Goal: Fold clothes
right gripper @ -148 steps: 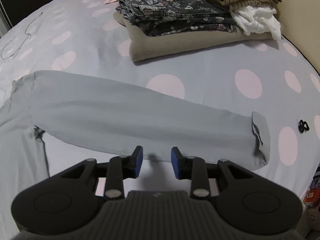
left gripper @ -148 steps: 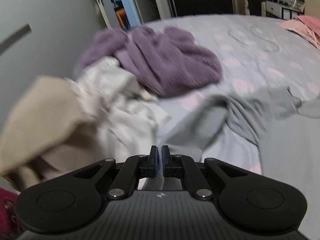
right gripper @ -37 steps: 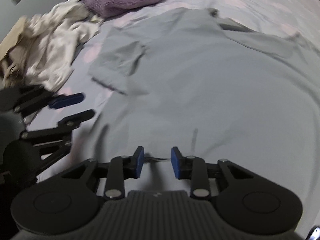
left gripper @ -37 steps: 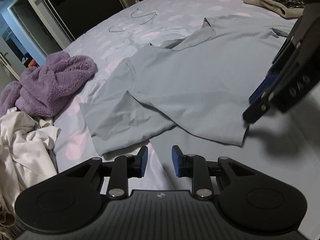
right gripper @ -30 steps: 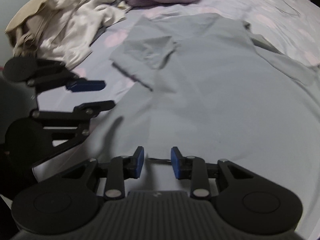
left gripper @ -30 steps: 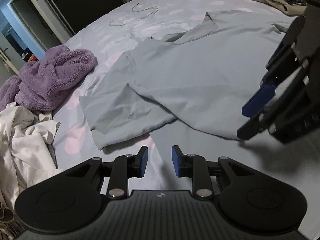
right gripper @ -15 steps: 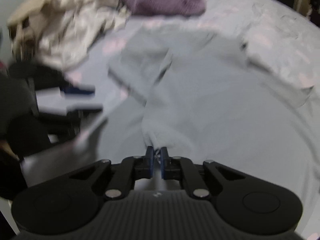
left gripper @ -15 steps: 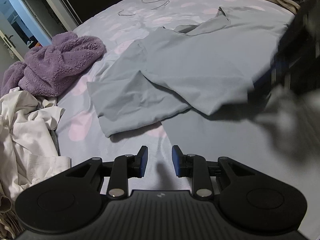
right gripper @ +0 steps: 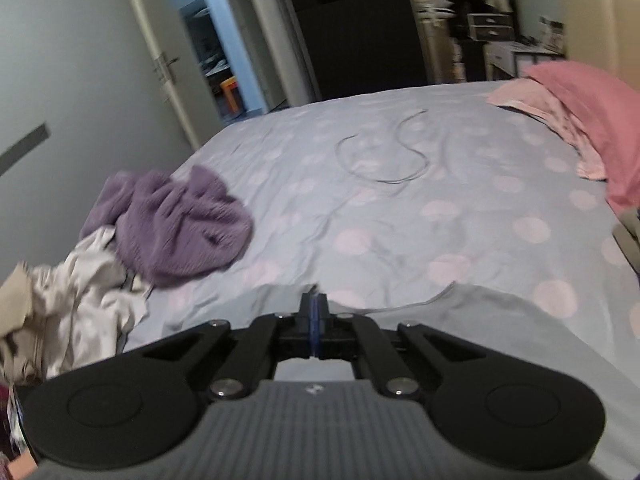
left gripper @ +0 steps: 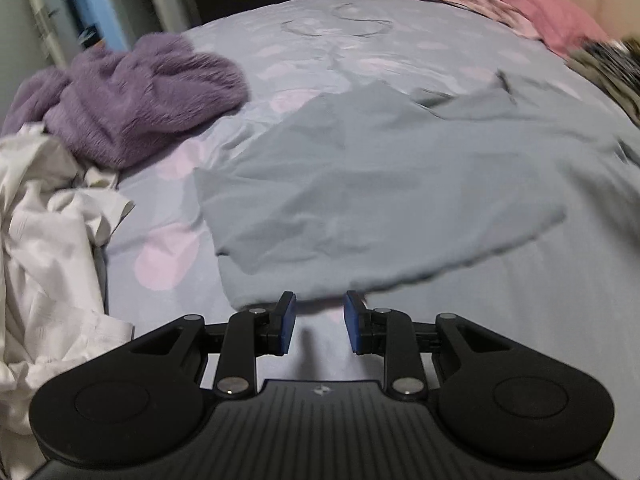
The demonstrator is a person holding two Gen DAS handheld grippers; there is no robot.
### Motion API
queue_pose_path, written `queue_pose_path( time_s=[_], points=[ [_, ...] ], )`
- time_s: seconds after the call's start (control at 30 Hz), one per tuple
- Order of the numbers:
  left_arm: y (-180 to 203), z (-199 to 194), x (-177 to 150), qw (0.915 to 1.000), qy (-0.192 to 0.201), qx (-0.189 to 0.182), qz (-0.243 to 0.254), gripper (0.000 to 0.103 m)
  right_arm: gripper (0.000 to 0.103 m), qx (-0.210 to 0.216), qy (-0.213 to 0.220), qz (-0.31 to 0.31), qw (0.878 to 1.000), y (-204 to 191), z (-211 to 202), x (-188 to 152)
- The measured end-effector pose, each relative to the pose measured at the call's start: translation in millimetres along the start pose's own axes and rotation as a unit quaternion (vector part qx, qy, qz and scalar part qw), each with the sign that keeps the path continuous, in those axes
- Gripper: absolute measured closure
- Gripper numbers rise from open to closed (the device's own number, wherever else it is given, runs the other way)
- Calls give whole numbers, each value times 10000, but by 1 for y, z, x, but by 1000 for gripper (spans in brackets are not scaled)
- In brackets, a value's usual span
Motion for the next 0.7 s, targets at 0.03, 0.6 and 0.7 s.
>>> queue_pose_path(
  time_s=[0.03, 0.6, 0.7],
  points=[
    [-2, 1, 3, 10000, -6, 3, -83, 79, 102, 21, -94, 64, 9999, 5, 3, -3],
    [24, 5, 24, 9994, 100, -2, 325, 78, 71, -181, -2165, 398, 9753, 20, 135, -128],
    [18, 9, 22, 9997, 30, 44, 240, 78, 71, -278, -2084, 464, 9765, 27, 148, -129]
  ],
)
Point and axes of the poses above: each gripper's, at about its wrist camera, not at the fingertips, and z roughly the way its jaws point, y to its right, x to its top, the point moved 8 cm from there along z, roughly the way its jaws point, and after that the axes turned 1 degree about -z, right-handed, at the moved point
